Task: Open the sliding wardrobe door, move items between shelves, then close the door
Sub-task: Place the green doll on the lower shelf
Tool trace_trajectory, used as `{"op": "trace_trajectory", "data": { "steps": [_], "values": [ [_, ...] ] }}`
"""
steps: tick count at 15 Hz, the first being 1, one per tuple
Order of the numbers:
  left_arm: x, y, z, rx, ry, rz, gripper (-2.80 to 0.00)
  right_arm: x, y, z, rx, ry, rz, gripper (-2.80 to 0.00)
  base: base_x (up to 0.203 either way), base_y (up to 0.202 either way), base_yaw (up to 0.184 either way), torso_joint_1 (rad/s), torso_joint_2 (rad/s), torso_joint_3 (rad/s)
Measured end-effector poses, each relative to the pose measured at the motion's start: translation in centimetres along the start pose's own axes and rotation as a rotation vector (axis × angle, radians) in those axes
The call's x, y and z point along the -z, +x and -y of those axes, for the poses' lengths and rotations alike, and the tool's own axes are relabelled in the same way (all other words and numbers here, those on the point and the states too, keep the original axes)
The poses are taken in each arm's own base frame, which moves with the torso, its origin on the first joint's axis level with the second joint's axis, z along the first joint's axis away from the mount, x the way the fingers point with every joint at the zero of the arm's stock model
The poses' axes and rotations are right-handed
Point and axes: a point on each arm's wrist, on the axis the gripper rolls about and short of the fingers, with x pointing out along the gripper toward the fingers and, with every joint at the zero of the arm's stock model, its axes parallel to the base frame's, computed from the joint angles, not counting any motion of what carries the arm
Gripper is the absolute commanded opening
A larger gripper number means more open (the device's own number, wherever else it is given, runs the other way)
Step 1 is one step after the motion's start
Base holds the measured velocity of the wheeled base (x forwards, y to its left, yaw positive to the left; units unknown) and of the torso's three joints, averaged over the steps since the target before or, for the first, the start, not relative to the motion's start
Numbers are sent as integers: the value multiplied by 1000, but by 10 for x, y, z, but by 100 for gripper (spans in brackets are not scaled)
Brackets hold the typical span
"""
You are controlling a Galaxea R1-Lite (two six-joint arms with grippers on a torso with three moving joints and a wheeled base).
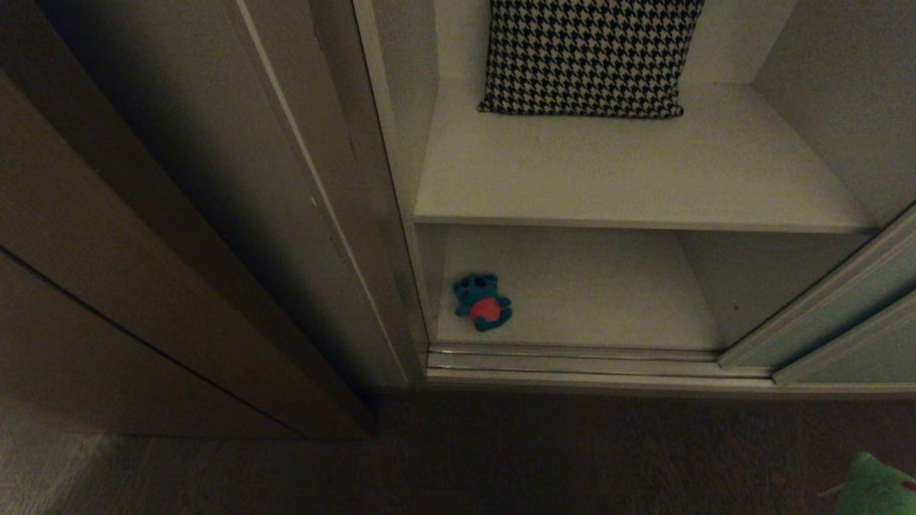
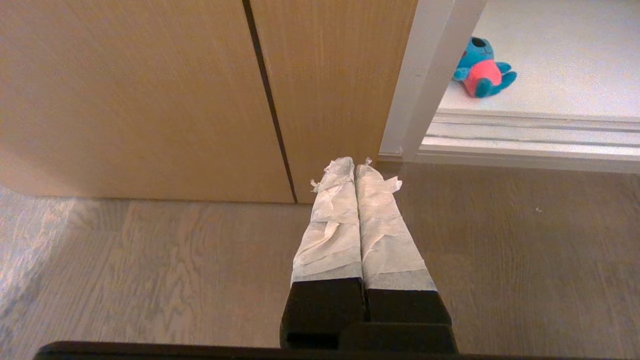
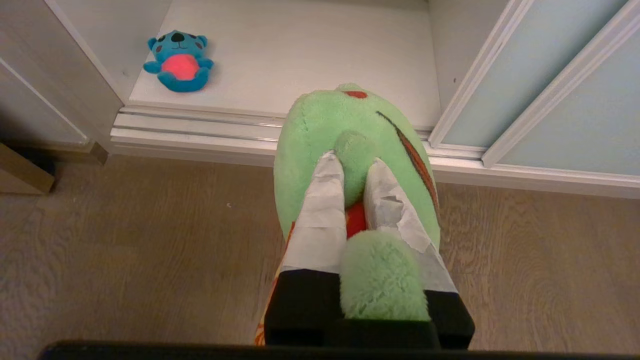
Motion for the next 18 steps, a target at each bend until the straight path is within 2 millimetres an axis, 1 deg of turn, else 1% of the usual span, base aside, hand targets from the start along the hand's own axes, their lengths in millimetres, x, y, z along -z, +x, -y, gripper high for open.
{"op": "trace_trajectory", "data": {
  "steps": [9, 18],
  "values": [
    [0, 0, 0, 0, -4, 0, -280, 0, 0, 0, 0, 0, 0, -280, 0, 0, 0, 0, -1, -8],
    [0, 0, 0, 1, -8, 1, -280, 0, 0, 0, 0, 0, -1, -280, 0, 0, 0, 4, 3, -184]
  ]
}}
